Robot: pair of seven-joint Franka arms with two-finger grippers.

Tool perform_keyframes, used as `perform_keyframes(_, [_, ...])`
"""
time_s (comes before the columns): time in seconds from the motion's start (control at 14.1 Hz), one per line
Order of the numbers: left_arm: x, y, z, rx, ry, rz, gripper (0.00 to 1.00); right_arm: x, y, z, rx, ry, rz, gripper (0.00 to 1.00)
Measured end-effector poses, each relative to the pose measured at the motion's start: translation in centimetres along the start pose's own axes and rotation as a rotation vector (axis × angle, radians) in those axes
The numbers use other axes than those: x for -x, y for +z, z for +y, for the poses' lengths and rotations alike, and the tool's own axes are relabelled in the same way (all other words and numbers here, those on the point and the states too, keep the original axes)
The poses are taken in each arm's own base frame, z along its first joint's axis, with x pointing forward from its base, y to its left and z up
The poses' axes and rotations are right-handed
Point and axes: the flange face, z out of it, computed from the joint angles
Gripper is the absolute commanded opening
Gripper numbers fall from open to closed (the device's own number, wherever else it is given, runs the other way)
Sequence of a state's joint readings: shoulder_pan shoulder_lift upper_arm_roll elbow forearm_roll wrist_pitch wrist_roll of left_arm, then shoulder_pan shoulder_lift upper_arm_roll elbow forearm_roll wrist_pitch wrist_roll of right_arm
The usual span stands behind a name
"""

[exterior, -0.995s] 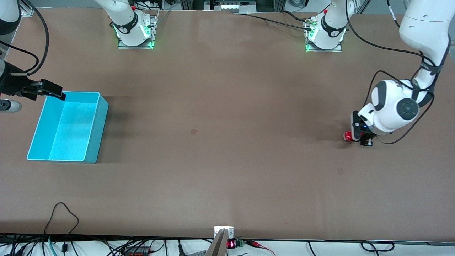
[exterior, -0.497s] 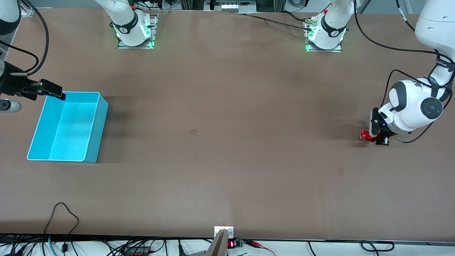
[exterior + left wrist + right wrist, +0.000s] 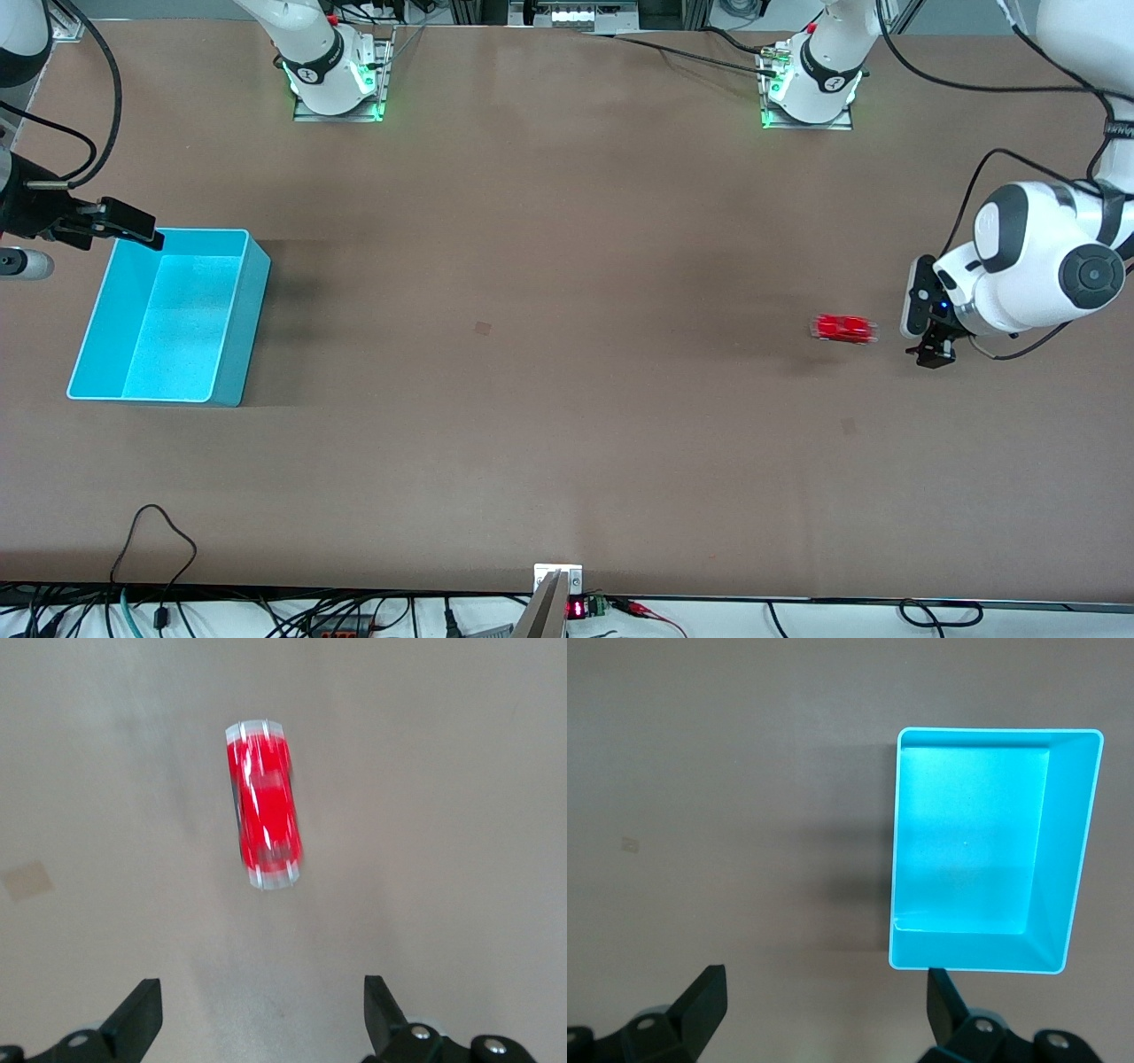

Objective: Wind red beetle toy and store in blue box
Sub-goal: 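Raise the left gripper away while the right gripper reaches toward the car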

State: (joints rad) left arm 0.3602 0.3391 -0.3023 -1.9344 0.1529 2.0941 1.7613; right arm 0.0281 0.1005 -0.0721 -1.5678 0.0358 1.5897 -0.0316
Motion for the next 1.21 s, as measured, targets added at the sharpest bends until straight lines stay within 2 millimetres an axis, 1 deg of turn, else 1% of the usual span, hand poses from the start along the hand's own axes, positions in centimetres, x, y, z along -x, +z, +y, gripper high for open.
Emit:
perform_keyframes(0.07, [-1.4,-1.1,-0.2,0.013,-0.022,0.001,1.0,0.0,0.0,0.0,0.0,0.0,0.0,1.0])
perform_keyframes(0.28, [-5.0,-3.5,-1.3,0.018,-0.132,0.012,1.0,0.0,0.0,0.0,0.0,0.0,0.0,1.0])
perform_keyframes(0.43, [-6.5,-4.6,-1.9,0.003,-0.276,0.064,1.0,0.0,0.0,0.0,0.0,0.0,0.0,1.0])
perform_keyframes(0.78, [-8.4,-8.1,-3.4,-0.043,-0.694,0.116,1.0,-0.2,0.4,-0.1,0.0,-0.002,-0.007,1.0])
perform_keyframes(0.92, [-8.4,-9.2,-3.8,-0.061,-0.842,0.128,1.0,-0.4,0.9,-0.1,0.001,-0.001,-0.015,1.0])
perform_keyframes(1.21, [-7.5,-10.9,-4.2,-0.085,-1.082,0.153,1.0,-0.6,1.2,-0.1,0.001,-0.001,-0.022,1.0])
